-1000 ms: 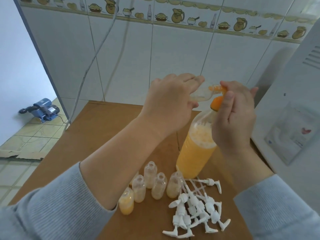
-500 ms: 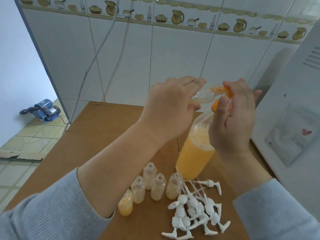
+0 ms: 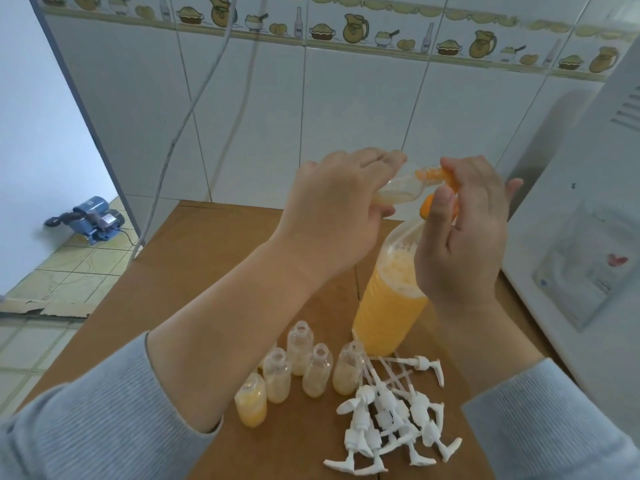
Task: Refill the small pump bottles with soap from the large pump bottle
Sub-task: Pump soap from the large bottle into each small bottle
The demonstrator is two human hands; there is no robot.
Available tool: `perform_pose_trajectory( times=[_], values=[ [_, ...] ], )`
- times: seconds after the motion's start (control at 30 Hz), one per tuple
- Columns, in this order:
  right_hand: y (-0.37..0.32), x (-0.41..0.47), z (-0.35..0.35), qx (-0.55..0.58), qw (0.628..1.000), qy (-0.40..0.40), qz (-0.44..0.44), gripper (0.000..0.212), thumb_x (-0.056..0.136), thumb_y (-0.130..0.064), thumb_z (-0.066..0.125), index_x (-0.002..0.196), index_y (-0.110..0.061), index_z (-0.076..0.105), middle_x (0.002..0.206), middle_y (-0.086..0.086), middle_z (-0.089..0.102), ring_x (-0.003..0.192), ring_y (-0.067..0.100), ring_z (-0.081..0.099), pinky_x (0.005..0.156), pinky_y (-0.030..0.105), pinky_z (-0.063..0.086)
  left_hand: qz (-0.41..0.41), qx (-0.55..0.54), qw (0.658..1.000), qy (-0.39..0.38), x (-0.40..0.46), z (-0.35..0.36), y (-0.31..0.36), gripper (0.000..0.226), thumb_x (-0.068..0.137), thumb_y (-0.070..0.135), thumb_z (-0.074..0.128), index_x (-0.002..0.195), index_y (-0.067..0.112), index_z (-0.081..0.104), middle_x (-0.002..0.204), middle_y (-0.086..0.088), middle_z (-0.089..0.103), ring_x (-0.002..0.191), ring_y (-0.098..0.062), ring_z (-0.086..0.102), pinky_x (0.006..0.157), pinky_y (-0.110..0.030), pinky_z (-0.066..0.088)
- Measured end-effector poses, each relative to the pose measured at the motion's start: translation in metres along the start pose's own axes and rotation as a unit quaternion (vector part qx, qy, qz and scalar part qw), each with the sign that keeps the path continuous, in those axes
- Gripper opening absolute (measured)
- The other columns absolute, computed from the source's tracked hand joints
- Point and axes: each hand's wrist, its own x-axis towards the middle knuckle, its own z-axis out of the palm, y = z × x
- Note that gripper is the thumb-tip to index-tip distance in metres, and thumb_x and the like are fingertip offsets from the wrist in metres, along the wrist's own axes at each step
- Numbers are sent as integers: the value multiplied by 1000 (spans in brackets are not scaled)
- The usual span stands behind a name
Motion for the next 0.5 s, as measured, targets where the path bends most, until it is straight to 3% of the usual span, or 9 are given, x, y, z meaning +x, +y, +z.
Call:
perform_pose_trajectory(
  times=[0.1, 0.3, 0.5],
  values=[
    [2, -3, 1, -6, 1000, -14, 11, 44, 100, -29, 28, 119, -5, 58, 120, 11, 60, 126, 26, 46, 117, 29, 5, -5, 4, 1000, -18, -2, 2, -1, 53, 86, 25, 65, 136, 21, 48, 131, 6, 57, 115, -22, 54, 94, -47, 43],
    [-7, 13, -16, -16, 996, -82, 10, 60, 98, -45, 17, 129, -9, 52, 133, 6, 53, 140, 20, 26, 116, 32, 4, 5, 30, 999, 15, 3, -9, -1, 53, 83, 23, 69, 133, 19, 52, 126, 3, 61, 108, -26, 58, 88, -47, 45],
    [-2, 3, -8, 2, 1000, -28, 4, 58, 100, -42, 19, 124, -3, 54, 124, 11, 58, 132, 24, 39, 118, 34, 11, 3, 9, 1000, 19, 2, -2, 1, 52, 84, 22, 67, 133, 23, 51, 127, 8, 60, 109, -22, 58, 88, -43, 43]
  ],
)
